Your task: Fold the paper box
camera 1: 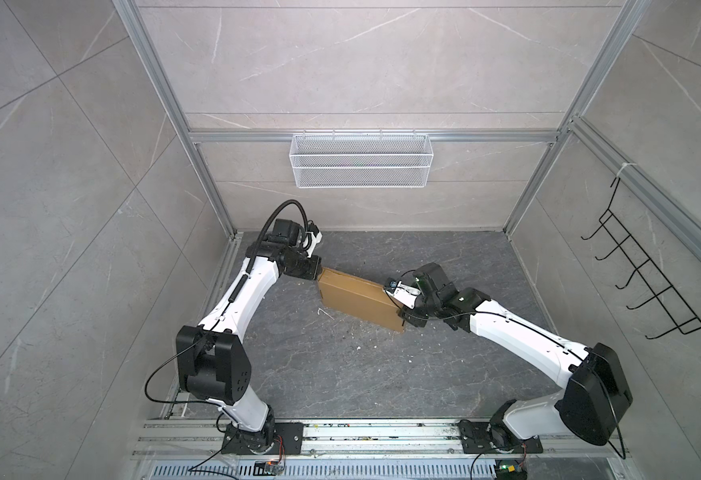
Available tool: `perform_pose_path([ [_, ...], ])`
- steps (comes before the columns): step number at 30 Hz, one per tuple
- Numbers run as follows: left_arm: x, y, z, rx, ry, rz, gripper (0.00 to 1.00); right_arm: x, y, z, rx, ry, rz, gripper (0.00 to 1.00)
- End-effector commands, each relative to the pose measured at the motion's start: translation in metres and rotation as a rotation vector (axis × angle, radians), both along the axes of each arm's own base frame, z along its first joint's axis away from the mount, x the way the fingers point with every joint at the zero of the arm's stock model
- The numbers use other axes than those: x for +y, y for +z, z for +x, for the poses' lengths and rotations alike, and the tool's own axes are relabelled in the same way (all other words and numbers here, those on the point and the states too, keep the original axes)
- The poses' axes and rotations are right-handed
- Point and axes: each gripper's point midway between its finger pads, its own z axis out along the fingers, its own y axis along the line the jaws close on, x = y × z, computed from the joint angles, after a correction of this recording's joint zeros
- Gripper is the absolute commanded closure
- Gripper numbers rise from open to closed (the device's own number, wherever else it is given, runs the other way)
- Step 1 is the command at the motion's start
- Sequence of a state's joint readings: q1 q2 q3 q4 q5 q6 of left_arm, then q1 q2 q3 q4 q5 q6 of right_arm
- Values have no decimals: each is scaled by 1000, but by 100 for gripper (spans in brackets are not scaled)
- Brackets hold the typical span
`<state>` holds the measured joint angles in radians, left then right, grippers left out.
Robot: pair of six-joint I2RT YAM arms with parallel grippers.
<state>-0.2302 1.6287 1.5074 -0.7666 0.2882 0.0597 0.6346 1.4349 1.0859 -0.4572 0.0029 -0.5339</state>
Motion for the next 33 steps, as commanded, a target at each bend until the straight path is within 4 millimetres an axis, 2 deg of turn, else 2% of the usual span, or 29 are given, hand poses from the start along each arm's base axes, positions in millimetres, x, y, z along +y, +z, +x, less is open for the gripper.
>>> perform_pose_path([
  [1,1,0,3,16,5,4,86,3,0,0,26,-2,7,37],
  [15,-3,-10,10,30,8,-10,100,4,-1,0,32,-1,11,37],
  [28,7,-34,-2,47,36,30,100,4,1,0,34,-7,15,38],
  [33,9,-37,-4,48,37,39,100,6,5,1,30,-8,27,37],
])
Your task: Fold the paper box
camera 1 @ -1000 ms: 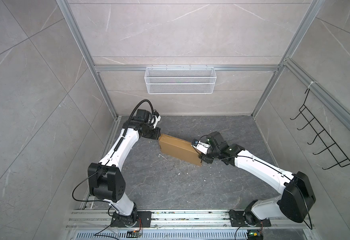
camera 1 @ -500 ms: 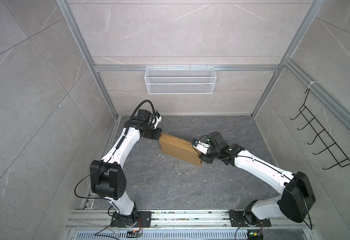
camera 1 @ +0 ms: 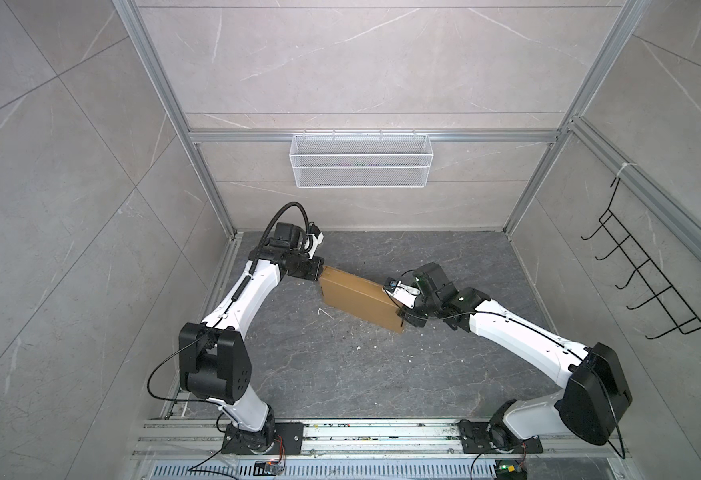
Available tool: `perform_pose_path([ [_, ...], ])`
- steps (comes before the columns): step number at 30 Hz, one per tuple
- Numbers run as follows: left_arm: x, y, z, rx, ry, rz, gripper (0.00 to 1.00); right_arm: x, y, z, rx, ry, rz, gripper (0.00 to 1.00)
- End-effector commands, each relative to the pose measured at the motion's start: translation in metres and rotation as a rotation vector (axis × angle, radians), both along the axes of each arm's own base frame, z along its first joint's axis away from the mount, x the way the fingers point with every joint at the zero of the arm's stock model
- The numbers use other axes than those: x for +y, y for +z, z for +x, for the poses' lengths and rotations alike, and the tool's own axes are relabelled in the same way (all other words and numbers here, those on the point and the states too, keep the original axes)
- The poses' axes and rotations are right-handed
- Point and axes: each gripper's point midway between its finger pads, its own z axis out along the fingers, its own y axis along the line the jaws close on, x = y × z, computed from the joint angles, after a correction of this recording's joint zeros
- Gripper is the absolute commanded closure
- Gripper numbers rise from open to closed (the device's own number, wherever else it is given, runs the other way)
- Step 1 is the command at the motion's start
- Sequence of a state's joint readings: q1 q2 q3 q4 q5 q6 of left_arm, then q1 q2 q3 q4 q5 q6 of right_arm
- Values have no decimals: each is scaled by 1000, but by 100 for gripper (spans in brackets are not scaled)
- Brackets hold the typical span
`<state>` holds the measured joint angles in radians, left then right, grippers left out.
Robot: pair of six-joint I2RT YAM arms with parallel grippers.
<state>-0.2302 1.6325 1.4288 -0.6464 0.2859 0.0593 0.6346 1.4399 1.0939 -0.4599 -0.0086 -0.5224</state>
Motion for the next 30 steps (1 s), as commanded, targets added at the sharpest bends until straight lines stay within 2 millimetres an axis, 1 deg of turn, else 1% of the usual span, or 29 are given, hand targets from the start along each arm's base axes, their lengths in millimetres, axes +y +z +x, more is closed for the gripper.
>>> perform_pose_path([
  [1,11,-20,-13,84,36,45,100,4,5,2,20,-10,15,36],
  [4,11,-22,-12,88,38,41,100,6,10,4,11,-10,27,35],
  [6,11,-27,-15,103,37,44,100,7,12,5,9,-12,30,35],
  [9,12,-28,-17,98,43,46,100,10,16,5,5,-11,47,34],
  [13,13,-27,-16,92,52,45,100,17,23,7,-1,-11,82,30],
  [18,13,-33,-18,108,53,47,100,32,29,5,13,5,120,29],
  [19,13,-34,-18,109,53,48,100,34,33,5,20,4,137,28],
  [22,14,-33,-19,106,51,50,100,42,57,2,21,-6,226,27],
  [25,14,-32,-19,104,47,52,100,47,76,1,15,-17,300,24],
  [27,14,-33,-19,107,47,52,100,44,85,5,9,-62,327,24],
  [30,13,-33,-20,108,44,51,100,37,100,15,44,-200,399,24],
])
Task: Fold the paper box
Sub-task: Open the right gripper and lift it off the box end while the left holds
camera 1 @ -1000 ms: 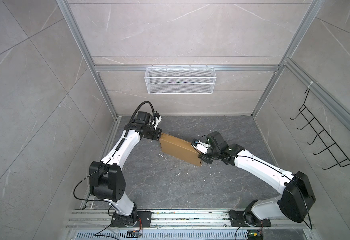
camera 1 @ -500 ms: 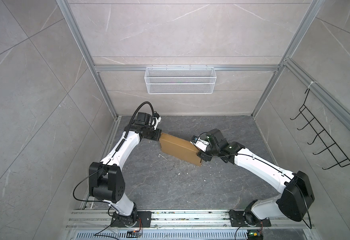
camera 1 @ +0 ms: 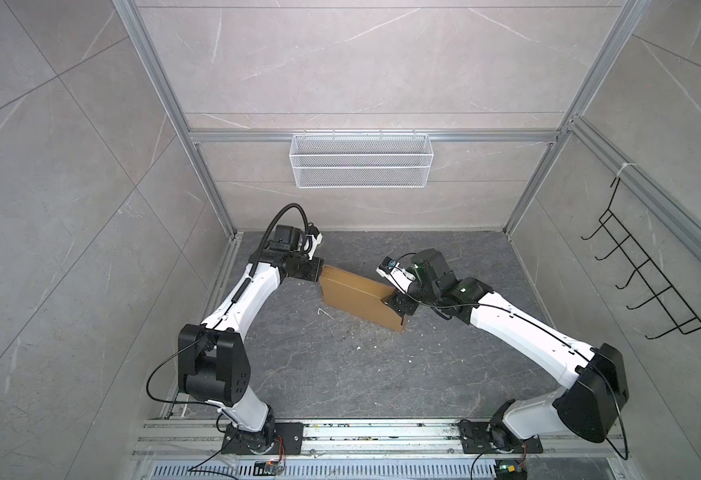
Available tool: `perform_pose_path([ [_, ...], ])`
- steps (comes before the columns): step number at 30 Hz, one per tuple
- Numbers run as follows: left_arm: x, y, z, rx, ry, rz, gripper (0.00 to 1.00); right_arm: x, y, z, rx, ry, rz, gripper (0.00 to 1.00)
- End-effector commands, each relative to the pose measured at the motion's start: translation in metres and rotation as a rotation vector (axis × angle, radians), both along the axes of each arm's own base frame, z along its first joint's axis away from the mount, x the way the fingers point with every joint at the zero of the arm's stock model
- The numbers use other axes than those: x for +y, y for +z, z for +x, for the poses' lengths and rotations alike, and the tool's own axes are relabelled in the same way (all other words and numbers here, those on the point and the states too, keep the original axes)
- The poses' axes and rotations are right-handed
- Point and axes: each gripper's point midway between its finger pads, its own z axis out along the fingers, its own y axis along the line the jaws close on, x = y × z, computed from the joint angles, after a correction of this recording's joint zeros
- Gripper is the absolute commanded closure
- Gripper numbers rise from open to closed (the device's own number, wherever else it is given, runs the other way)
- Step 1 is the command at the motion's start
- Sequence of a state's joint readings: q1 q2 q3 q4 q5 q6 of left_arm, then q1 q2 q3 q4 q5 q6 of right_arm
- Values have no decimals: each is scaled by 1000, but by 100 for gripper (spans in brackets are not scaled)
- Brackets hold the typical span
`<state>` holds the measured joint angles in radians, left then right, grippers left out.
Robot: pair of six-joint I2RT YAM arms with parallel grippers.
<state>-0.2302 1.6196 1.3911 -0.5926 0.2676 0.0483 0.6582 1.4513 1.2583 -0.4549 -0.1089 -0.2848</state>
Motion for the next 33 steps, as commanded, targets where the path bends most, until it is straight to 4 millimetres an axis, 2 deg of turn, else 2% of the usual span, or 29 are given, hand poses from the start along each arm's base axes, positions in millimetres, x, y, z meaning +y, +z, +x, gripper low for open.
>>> perform_pose_path([
  [1,11,-30,-23,135,25,47,100,-6,38,8,55,-160,148,25],
  [5,11,-29,-23,133,23,47,100,-25,50,5,242,-388,255,30],
  [9,10,-30,-23,135,18,45,100,-55,39,-9,485,-658,362,32],
  [11,10,-30,-23,137,15,44,100,-68,31,-21,593,-787,445,30],
  [13,9,-29,-23,133,11,43,100,-75,33,-26,659,-859,571,25],
  [16,9,-28,-24,131,10,39,100,-67,29,-27,774,-898,711,23],
  [20,7,-28,-24,134,5,32,100,-53,7,-29,933,-947,732,24],
  [23,6,-27,-25,133,4,27,100,-51,-8,-25,976,-1000,772,23],
  [28,6,-28,-25,134,1,25,100,-46,-21,-10,1026,-1047,937,23],
  [33,6,-29,-26,138,0,22,100,-40,-35,-5,1091,-1070,1015,23],
])
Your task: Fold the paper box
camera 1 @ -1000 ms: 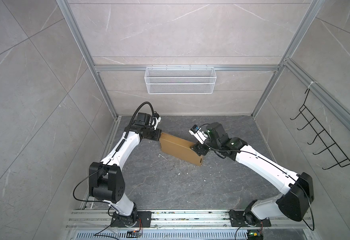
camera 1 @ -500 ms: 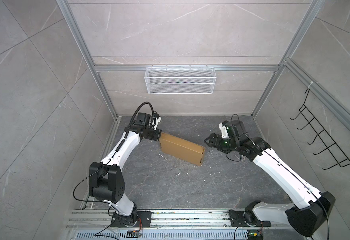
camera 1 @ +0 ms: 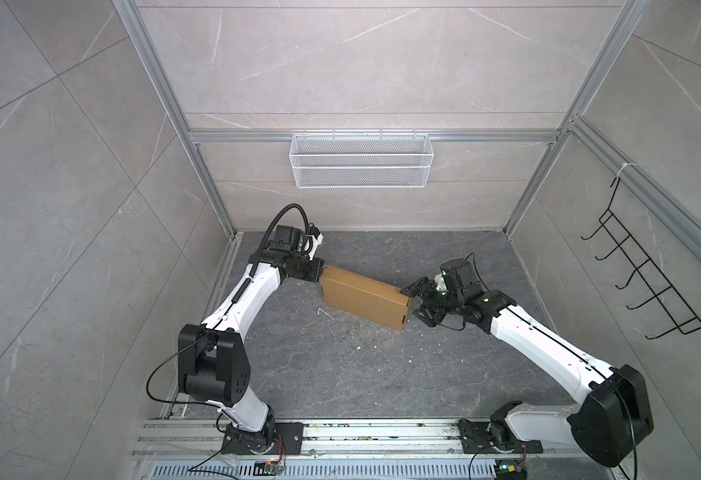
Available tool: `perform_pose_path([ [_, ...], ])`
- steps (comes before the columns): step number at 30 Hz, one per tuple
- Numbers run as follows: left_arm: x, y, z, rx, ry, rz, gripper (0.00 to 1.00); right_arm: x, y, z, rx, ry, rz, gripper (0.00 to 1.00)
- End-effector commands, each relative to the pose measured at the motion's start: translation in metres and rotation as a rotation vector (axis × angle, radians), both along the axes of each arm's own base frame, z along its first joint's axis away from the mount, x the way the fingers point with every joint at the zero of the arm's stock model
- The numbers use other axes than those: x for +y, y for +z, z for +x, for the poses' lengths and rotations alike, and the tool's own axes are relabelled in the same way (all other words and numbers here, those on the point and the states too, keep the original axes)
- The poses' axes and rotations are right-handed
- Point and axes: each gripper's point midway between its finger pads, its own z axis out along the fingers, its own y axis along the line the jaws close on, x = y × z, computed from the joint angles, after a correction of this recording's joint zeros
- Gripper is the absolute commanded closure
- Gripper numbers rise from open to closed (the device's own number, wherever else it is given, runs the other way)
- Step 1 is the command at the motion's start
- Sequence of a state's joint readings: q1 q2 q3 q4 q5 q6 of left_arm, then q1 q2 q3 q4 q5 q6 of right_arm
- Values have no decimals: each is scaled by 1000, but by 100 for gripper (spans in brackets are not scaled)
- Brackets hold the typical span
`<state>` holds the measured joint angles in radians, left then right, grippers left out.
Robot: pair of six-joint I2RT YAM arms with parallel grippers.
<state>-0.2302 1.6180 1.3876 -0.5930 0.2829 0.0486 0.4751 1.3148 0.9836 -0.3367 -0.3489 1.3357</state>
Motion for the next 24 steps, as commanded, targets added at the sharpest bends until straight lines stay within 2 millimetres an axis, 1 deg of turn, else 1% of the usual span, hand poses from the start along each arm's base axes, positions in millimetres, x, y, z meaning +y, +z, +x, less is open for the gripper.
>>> perform_pose_path([
  [1,8,-28,-24,131,9,34,100,9,2,9,16,-56,110,24],
  [6,7,-27,-25,132,8,26,100,2,-4,8,15,-95,104,26],
  [11,7,-29,-28,141,10,24,100,-2,-7,15,4,-120,105,27],
  [15,7,-31,-28,146,10,28,100,-11,4,26,-30,-147,121,26],
  [19,7,-31,-26,145,10,27,100,-16,16,29,-53,-158,113,24],
  [21,7,-32,-27,149,9,28,100,-18,15,30,-53,-166,107,24],
  [24,7,-32,-26,147,12,29,100,-17,7,32,-40,-177,121,23],
])
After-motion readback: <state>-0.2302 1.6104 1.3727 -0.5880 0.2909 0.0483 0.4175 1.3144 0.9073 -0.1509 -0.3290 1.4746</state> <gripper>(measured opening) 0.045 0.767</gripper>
